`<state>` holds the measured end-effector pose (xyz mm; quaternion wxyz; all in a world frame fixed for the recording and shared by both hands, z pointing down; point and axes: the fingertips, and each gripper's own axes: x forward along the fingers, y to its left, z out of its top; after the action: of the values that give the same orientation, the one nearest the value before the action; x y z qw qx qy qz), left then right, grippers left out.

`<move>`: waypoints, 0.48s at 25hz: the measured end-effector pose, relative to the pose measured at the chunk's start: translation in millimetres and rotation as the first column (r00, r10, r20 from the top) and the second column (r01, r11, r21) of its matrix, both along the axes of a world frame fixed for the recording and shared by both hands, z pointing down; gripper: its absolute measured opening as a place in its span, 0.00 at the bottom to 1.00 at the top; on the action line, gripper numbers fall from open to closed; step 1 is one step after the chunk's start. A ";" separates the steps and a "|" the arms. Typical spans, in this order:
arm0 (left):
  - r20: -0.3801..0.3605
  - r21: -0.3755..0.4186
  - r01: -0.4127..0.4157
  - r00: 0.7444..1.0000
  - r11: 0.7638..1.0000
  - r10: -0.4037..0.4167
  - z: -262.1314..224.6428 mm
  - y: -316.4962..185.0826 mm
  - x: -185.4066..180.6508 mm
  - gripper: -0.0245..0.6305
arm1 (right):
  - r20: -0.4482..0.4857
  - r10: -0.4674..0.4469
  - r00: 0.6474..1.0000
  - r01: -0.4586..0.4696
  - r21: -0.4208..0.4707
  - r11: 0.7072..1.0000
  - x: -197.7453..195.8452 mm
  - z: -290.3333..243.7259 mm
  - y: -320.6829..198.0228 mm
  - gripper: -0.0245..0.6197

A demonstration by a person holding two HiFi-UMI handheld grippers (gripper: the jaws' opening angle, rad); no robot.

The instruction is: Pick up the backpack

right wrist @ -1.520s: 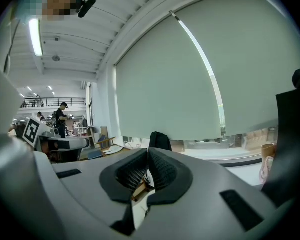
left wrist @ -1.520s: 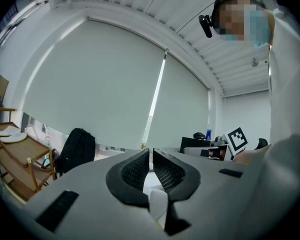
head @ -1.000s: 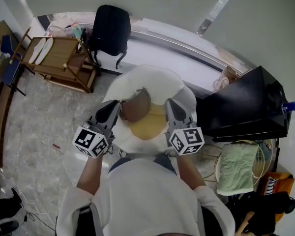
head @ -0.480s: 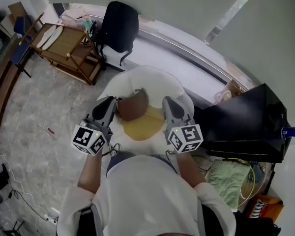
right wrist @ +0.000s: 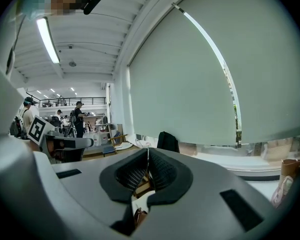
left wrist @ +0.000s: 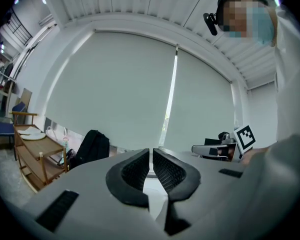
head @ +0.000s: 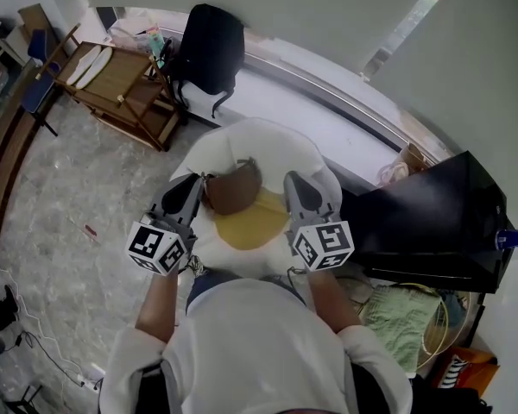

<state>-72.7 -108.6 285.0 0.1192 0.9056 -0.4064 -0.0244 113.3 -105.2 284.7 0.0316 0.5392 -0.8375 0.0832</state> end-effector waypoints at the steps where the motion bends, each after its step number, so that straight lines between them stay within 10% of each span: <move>1: 0.001 -0.004 0.000 1.000 1.000 0.000 1.0 -1.2 0.0 0.11 | 0.000 0.003 1.000 -0.003 -0.003 1.000 0.4 1.3 -1.1 0.09; 12: -0.043 -0.063 0.011 0.999 0.998 -0.013 31.9 -10.8 0.8 0.11 | -0.008 0.009 1.000 -0.010 -0.062 0.998 7.3 34.6 -7.9 0.09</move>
<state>-71.8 -119.4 316.9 0.1562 0.8982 -0.4096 -0.0321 120.6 -113.1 319.3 0.0509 0.5422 -0.8318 0.1072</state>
